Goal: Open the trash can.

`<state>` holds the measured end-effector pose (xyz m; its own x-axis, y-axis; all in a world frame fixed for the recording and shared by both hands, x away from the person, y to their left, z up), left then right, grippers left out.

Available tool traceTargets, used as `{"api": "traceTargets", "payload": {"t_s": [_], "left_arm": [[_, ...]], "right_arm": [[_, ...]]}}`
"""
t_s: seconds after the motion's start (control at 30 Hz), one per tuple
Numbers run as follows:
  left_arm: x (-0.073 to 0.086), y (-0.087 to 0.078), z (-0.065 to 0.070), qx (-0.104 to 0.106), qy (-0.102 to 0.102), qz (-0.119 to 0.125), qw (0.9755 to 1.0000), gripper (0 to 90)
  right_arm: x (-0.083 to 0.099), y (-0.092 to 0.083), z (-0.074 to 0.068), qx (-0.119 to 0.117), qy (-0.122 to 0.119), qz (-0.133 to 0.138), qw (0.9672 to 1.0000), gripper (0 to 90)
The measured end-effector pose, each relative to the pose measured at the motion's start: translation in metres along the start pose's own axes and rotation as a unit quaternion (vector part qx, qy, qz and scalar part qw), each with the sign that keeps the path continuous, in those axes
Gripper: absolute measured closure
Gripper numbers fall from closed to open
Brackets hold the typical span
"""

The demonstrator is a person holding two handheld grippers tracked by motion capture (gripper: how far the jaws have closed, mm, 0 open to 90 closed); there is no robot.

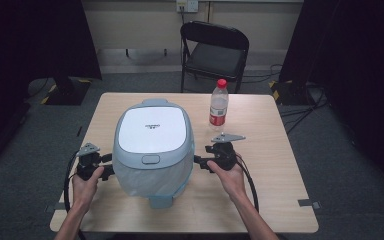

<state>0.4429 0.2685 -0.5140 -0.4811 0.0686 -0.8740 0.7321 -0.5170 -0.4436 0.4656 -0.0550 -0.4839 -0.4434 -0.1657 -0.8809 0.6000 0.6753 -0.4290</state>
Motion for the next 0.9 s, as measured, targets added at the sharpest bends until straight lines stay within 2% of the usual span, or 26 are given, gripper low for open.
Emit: {"api": "traceTargets", "payload": {"t_s": [0.1, 0.17, 0.2, 0.3, 0.33, 0.37, 0.4, 0.43, 0.53, 0.6, 0.67, 0.77, 0.87, 0.9], "left_arm": [[0.01, -0.004, -0.007, -0.003, -0.012, -0.012, 0.9999, 36.4], [0.019, -0.004, -0.009, 0.006, -0.01, -0.034, 0.9993, 34.6], [0.023, -0.004, -0.01, 0.009, -0.008, -0.042, 0.9991, 32.9], [0.031, -0.002, -0.015, 0.002, -0.007, -0.051, 0.9987, 31.9], [0.034, -0.001, -0.016, -0.002, 0.001, -0.058, 0.9983, 31.3], [0.036, 0.0, -0.017, -0.004, 0.01, -0.064, 0.9979, 29.0], [0.038, 0.001, -0.018, -0.006, 0.014, -0.066, 0.9977, 29.0], [0.041, 0.002, -0.02, -0.019, 0.019, -0.072, 0.997, 28.7], [0.043, 0.002, -0.024, -0.045, 0.041, -0.074, 0.9955, 27.4], [0.045, 0.002, -0.028, -0.057, 0.06, -0.066, 0.9944, 22.9], [0.046, 0.002, -0.03, -0.072, 0.073, -0.057, 0.9931, 22.7], [0.046, 0.003, -0.03, -0.072, 0.072, -0.055, 0.9932, 21.6], [0.046, 0.003, -0.031, -0.076, 0.075, -0.059, 0.9926, 18.7], [0.047, 0.004, -0.031, -0.074, 0.07, -0.058, 0.9931, 17.9]], "right_arm": [[-0.003, -0.008, 0.001, -0.006, 0.005, 0.009, 0.9999, 32.5], [-0.005, -0.014, -0.002, -0.015, 0.002, 0.013, 0.9998, 32.4], [-0.007, -0.018, -0.005, -0.022, -0.001, 0.019, 0.9996, 29.4], [-0.011, -0.026, -0.011, -0.03, -0.012, 0.021, 0.9993, 31.0], [-0.012, -0.029, -0.013, -0.033, -0.018, 0.022, 0.9991, 33.6], [-0.017, -0.036, -0.019, -0.044, -0.025, 0.031, 0.9983, 41.3], [-0.017, -0.036, -0.019, -0.044, -0.025, 0.031, 0.9983, 41.3], [-0.02, -0.038, -0.021, -0.048, -0.024, 0.035, 0.9979, 43.6], [-0.031, -0.051, -0.029, -0.064, -0.029, 0.054, 0.996, 52.1], [-0.037, -0.057, -0.031, -0.059, -0.036, 0.055, 0.9961, 53.7], [-0.043, -0.063, -0.034, -0.061, -0.041, 0.063, 0.9953, 57.8], [-0.052, -0.073, -0.042, -0.072, -0.047, 0.074, 0.9935, 66.2], [-0.064, -0.085, -0.055, -0.092, -0.058, 0.088, 0.9901, 76.6], [-0.068, -0.089, -0.061, -0.099, -0.061, 0.092, 0.989, 79.4]]}}
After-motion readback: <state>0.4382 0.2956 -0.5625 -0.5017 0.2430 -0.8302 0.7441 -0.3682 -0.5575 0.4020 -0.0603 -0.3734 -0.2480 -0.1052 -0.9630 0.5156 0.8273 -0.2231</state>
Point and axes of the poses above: each handheld gripper's, and its own axes: y roughly forward along the jaws, x roughly out of its underside, z roughly to its right, the point moved 9 cm from there along y, roughly forward along the jaws, and after that the axes turned 8 degrees about z, right-handed, at the moved point
